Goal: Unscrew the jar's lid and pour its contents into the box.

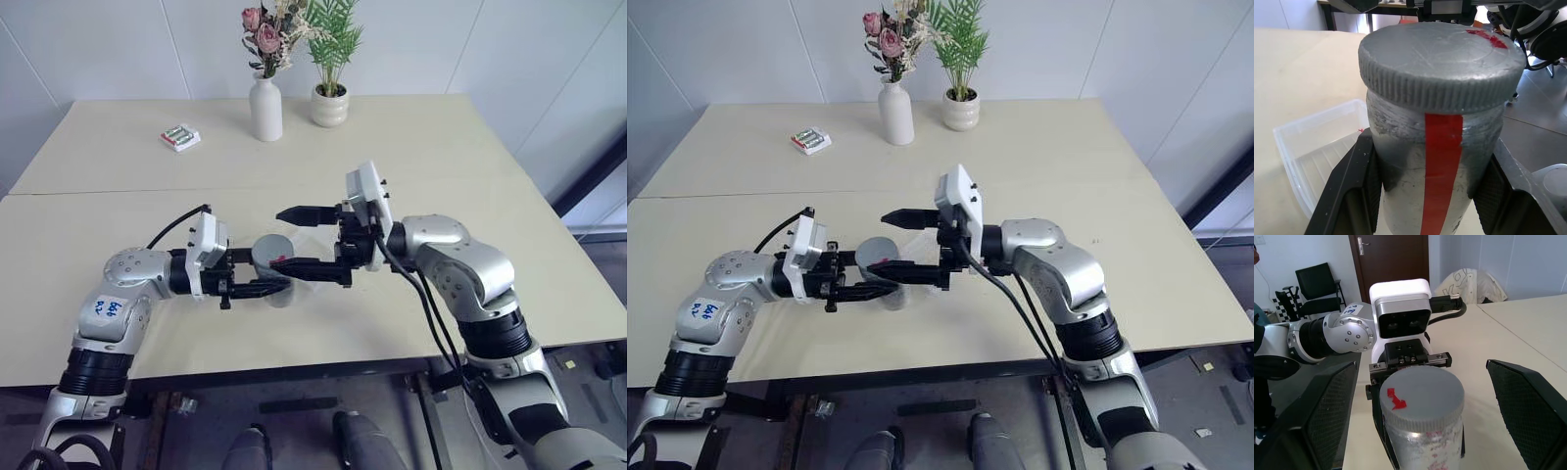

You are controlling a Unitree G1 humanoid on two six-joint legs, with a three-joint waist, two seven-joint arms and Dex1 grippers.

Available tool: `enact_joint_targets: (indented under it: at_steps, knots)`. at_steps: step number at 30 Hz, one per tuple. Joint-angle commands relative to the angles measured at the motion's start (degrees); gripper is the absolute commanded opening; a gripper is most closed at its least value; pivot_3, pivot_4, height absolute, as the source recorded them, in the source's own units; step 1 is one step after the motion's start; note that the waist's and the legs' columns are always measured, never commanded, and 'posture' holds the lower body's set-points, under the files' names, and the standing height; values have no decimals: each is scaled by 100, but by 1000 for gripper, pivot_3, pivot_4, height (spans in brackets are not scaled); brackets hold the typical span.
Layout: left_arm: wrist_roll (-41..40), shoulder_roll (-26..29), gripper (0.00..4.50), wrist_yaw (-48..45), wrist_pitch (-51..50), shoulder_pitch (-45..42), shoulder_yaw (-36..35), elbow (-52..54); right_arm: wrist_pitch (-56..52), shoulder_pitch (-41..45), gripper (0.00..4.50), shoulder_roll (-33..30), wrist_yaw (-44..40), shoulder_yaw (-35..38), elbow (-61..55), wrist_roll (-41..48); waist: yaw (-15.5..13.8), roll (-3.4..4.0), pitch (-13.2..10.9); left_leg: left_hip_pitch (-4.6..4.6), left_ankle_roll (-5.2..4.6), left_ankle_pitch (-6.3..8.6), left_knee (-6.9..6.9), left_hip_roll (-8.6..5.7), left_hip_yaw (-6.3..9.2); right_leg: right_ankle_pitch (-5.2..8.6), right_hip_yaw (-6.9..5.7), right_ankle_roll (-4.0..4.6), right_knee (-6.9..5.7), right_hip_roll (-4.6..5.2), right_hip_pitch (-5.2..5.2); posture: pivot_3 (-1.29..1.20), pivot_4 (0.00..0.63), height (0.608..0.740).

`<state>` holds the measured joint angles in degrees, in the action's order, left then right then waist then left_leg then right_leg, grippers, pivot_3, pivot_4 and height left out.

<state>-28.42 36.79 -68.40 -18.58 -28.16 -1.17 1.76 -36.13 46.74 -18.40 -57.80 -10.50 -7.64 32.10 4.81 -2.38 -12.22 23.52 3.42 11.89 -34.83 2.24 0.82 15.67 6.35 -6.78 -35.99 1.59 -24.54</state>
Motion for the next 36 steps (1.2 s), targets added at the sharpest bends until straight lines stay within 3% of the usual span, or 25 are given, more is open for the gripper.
enact_joint_targets:
  at_steps: [1, 19, 36]
  knots:
    - [-13, -8, 2046, -26, 111, -68, -28, 96, 46, 235, 4477, 173, 190, -117, -14, -132, 6, 0, 0, 0, 0, 0, 0, 0, -1, 0, 1, 0, 0, 0, 0, 0, 150, 740]
    - [-24, -17, 2046, 6, 104, -51, -48, 97, 126, 445, 4477, 541, 510, -294, 521, -636, 1, 0, 0, 1, 1, 1, 2, 2, 0, 0, -1, 0, 0, 0, -2, 0, 150, 740]
    - [-39, 12, 2046, 78, 73, -95, -58, 145, 122, 309, 4477, -147, 305, 239, 674, -432, 3, 0, 0, 2, 1, 2, 1, 2, 0, 0, -1, 0, 1, 0, -1, 0, 150, 740]
